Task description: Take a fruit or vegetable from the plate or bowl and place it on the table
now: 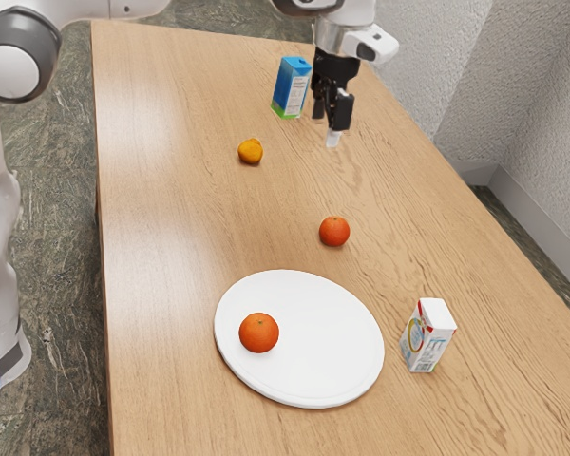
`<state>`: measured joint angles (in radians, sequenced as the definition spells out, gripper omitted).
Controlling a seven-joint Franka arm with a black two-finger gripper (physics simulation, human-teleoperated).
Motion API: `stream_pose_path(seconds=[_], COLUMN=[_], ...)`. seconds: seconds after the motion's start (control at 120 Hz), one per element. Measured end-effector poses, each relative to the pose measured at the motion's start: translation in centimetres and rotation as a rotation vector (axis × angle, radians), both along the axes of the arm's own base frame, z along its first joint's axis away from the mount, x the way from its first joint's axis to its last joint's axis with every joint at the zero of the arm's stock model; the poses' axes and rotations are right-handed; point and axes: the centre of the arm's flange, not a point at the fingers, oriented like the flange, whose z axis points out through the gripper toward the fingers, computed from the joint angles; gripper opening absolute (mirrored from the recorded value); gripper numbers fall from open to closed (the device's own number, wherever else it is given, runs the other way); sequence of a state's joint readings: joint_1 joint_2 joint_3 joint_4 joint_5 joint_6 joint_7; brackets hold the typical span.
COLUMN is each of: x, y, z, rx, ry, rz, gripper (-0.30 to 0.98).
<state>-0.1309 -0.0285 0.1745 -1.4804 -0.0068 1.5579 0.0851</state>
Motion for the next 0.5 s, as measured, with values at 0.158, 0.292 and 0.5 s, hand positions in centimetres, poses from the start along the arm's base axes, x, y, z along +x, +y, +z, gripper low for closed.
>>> stream_pose_path(seconds=[0.158,0.292,0.5], x=[-0.6,1.1,2.6], y=[4.6,7.6,-3.8], z=[2.0,-0.8,-2.1], rx=[0.004,0.002,-0.011], ry=[-0.041,0.007,0.024], rz=[0.046,0.071,-0.158], gripper=[0.69,0.69,0.69])
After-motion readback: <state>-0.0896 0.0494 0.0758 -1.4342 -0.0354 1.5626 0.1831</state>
